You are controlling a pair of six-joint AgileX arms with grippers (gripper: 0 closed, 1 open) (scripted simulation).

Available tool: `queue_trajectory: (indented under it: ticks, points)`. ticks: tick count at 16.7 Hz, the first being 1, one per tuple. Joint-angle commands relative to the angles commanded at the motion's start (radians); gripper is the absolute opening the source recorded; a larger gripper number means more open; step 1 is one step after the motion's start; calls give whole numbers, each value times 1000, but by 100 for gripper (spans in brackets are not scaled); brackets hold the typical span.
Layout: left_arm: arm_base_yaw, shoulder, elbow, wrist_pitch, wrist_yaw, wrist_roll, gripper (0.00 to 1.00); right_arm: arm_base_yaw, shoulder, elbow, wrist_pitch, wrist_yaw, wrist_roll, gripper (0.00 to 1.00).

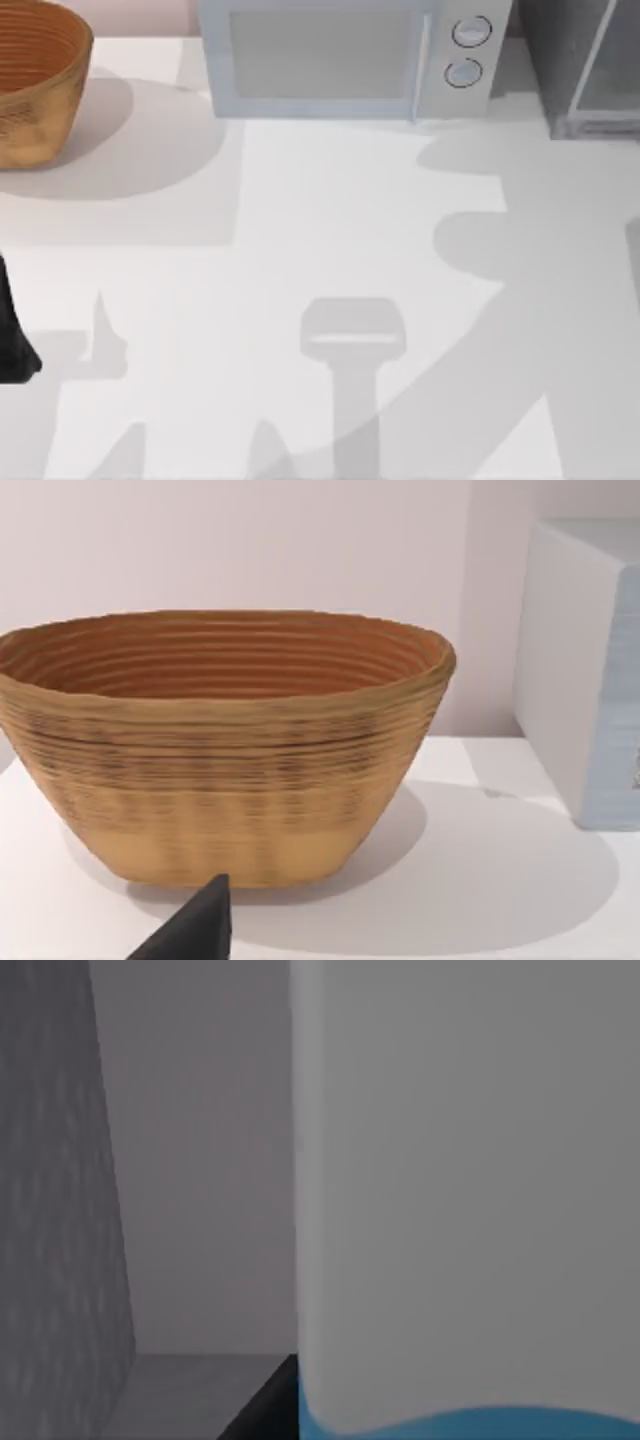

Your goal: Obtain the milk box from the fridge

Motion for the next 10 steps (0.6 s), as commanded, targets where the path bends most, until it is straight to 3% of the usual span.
queue_trajectory:
  ticks: [5,10]
  points:
    - [0,0,0,0,0,0,100,-24,-145,-263,97,-18,1,0]
    - [0,0,0,0,0,0,100,-31,-181,-315,125,-23,1,0]
